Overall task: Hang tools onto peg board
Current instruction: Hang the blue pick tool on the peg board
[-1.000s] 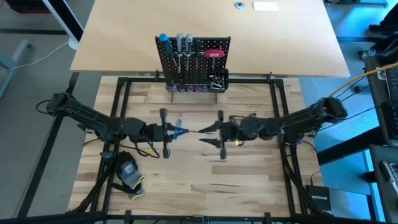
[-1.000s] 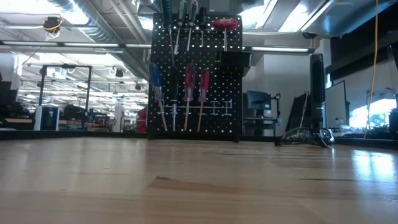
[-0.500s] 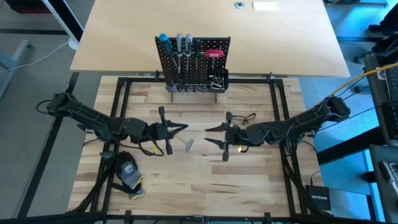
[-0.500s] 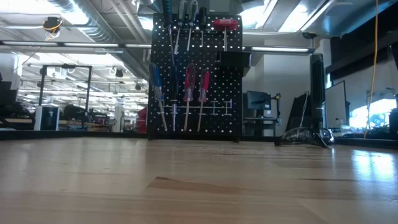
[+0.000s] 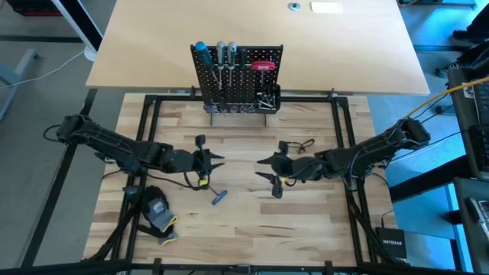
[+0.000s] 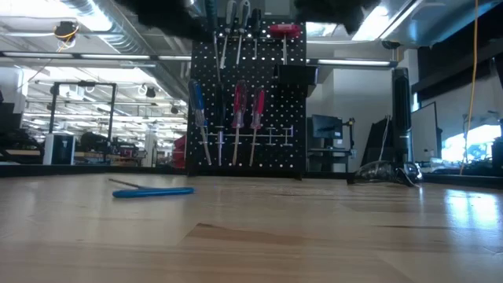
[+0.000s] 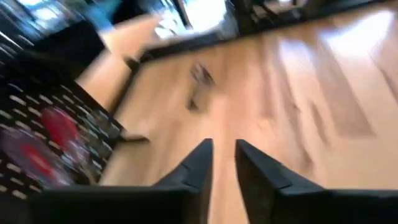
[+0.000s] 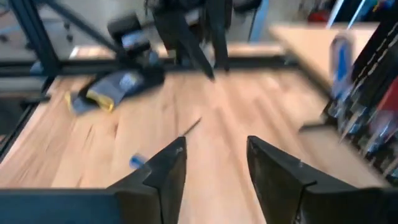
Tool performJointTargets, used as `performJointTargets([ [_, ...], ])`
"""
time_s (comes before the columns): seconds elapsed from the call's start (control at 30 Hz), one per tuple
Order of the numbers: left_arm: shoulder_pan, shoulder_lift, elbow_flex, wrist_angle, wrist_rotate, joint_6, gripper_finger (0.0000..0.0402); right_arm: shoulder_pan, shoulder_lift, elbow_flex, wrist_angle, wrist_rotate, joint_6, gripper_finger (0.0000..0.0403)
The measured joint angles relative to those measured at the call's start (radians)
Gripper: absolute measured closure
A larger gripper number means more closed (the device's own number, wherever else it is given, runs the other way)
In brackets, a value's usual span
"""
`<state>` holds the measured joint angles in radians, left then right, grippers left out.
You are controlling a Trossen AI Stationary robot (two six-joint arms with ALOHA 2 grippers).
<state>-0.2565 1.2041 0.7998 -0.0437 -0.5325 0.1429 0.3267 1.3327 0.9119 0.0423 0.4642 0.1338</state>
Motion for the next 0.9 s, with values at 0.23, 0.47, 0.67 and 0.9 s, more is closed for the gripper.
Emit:
performJointTargets([
  [0.23,0.029,0.033,0.009,-0.36,0.24,-0.208,0.025,0.001,0.071,0.0,-0.095,-0.152,0.112,0.021],
  [0.47,0.04,0.176,0.002,-0.41,0.381,-0.161,0.0225,0.001,0.198,0.0,-0.081,-0.17,0.129,0.021],
  [0.67,0.048,0.288,0.002,-0.39,0.468,-0.083,0.0243,0.001,0.257,0.0,-0.042,-0.17,0.124,0.021],
  [0.9,0.033,0.381,0.024,-0.307,0.504,-0.057,0.0262,0.0,0.257,0.0,-0.036,-0.169,0.121,0.021],
])
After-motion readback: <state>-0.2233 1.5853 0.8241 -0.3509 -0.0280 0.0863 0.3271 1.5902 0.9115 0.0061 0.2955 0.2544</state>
